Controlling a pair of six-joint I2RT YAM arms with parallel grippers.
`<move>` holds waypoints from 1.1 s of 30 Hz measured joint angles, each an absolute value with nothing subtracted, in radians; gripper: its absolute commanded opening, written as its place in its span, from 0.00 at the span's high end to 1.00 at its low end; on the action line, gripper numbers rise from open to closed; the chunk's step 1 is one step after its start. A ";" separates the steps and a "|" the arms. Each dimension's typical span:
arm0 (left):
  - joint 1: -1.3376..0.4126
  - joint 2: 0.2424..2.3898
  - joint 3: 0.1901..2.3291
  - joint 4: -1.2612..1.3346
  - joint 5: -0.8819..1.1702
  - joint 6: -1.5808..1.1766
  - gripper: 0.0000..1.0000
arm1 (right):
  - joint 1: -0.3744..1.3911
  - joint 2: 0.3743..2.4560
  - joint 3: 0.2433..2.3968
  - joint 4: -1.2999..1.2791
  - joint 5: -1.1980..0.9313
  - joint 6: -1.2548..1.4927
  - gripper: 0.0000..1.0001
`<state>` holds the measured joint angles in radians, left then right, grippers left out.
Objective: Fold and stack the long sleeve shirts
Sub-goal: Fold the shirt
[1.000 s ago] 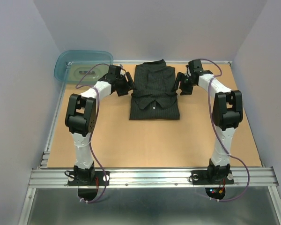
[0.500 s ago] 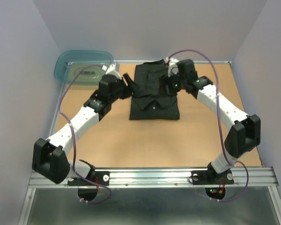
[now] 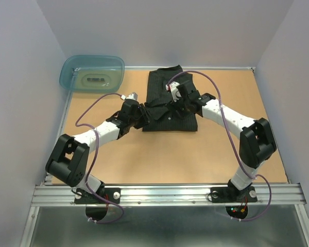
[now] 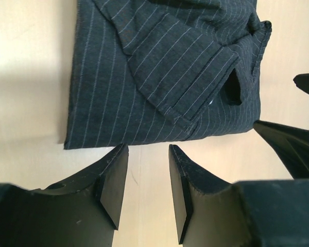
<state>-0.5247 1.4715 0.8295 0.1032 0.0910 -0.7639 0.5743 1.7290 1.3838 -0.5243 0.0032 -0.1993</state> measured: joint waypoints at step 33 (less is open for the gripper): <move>-0.538 1.557 0.857 0.149 0.089 -0.761 0.52 | 0.563 2.184 1.890 -0.460 0.483 -0.378 0.22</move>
